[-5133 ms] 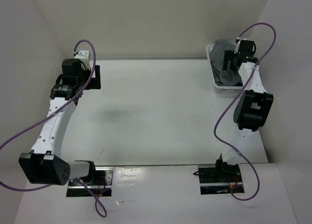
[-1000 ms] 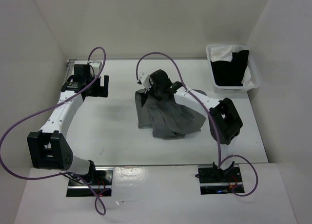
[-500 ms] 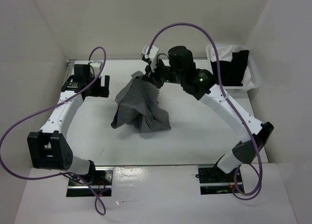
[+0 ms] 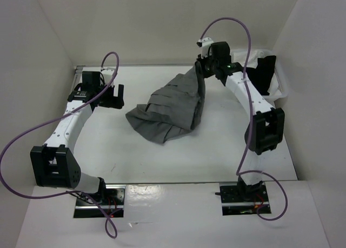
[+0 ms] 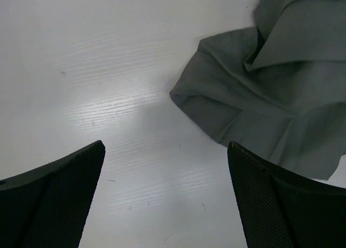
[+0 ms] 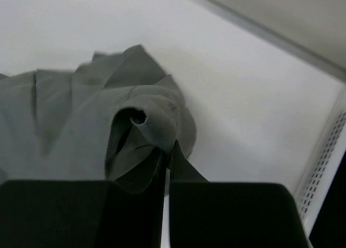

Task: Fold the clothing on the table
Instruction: Flatten the skirt out

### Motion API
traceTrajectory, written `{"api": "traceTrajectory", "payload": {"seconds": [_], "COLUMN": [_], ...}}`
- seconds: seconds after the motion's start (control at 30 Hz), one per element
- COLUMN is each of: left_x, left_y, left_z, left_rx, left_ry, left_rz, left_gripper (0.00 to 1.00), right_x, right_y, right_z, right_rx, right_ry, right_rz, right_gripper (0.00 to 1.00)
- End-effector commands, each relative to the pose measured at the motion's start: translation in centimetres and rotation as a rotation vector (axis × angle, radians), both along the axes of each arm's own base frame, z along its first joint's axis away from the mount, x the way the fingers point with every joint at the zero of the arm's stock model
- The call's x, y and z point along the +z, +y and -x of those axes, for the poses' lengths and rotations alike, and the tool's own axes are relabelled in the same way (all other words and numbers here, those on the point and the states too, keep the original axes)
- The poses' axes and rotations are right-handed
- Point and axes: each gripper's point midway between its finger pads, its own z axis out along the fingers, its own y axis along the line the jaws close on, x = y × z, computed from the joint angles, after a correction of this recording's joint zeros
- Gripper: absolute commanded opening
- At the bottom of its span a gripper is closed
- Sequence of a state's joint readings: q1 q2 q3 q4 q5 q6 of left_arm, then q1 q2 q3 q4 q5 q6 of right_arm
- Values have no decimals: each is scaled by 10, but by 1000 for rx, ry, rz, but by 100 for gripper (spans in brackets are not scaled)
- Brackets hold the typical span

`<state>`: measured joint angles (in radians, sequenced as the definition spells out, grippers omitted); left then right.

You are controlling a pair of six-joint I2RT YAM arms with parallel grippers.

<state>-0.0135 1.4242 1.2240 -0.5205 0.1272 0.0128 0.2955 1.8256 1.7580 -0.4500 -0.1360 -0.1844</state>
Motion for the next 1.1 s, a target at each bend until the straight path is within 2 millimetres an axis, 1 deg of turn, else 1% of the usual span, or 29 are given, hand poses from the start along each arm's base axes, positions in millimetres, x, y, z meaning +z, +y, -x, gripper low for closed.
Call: {"api": "traceTrajectory", "payload": {"seconds": [0.0,0.03,0.13,0.2,0.23,0.27,0.3,0.33,0.37,0.4,0.43,0.5,0.53,0.57,0.6,0.63,0.67,0.7,0.73,0.77,0.8,0.83,0.87,0.9,0.93,0.97,1.0,1.03,1.07], "left_x": [3,1,-2,-1,3,3,6,6,6,7,7,6,5,5,4,7,2,6,10,8,9,9,9,10,8,10,6,1,-5], "left_y": [-8,-9,-17,-22,-22,-25,-28,-28,-28,-30,-34,-43,-46,-50,-61,-64,-75,-81,-82,-90,-94,-97,-100,-113,-120,-122,-138,-138,-144], "left_z": [-3,-1,2,3,4,4,5,5,5,6,6,10,10,11,13,15,19,21,20,21,20,21,22,25,26,24,30,30,27], "left_rx": [-61,-76,-117,-149,-158,-167,-183,-183,-183,-190,-210,-236,-250,-258,-296,-298,-334,-350,-348,-366,-372,-377,-370,-403,-415,-405,-448,-448,-458], "left_ry": [-10,-3,15,12,-3,-3,-14,-14,-14,-14,-17,-7,-10,-9,-12,-21,-13,-33,-52,-58,-69,-70,-69,-82,-90,-106,-121,-130,-145], "left_rz": [27,27,53,69,60,60,53,53,53,61,54,61,46,37,19,0,-14,-13,-30,-37,-43,-52,-65,-71,-81,-113,-137,-194,-221], "left_gripper": [100,100,100,100,100,100,100,100,100,100,100,100,100,100,100,100,100,100,100,100,100,100,100,100,100,100,100,100,100], "right_x": [-1,-3,-18,-14,-11,-15,-11,-8,-11,-8,-8,2,15,20,25,37,40,44,44,40,31,34,27,18,18,16,15,16,16], "right_y": [2,2,9,21,21,26,36,42,48,59,63,72,85,85,95,100,106,107,102,97,89,71,62,48,36,19,8,-4,-13], "right_z": [-18,-16,-14,-11,-11,-8,-3,-2,3,9,10,14,17,18,23,24,28,27,25,17,12,3,2,-1,-3,-6,1,2,15], "right_rx": [-48,-48,-29,-8,-8,-2,19,30,44,58,54,65,92,88,116,126,133,133,80,27,-23,-125,-168,-211,-241,-261,-256,-246,-239], "right_ry": [-17,-7,30,21,20,35,38,35,50,46,41,14,-11,-10,-13,-37,-34,-42,-49,-53,-48,-82,-78,-67,-69,-48,-23,-11,7], "right_rz": [-17,-13,-6,-9,-9,1,3,15,22,29,40,15,-1,-11,-21,-32,-41,-46,-32,-25,7,50,81,109,118,107,105,78,74], "right_gripper": [0,0,0,0,0,0,0,0,0,0,0,0,0,0,0,0,0,0,37,60,72,82,83,83,84,84,84,84,84]}}
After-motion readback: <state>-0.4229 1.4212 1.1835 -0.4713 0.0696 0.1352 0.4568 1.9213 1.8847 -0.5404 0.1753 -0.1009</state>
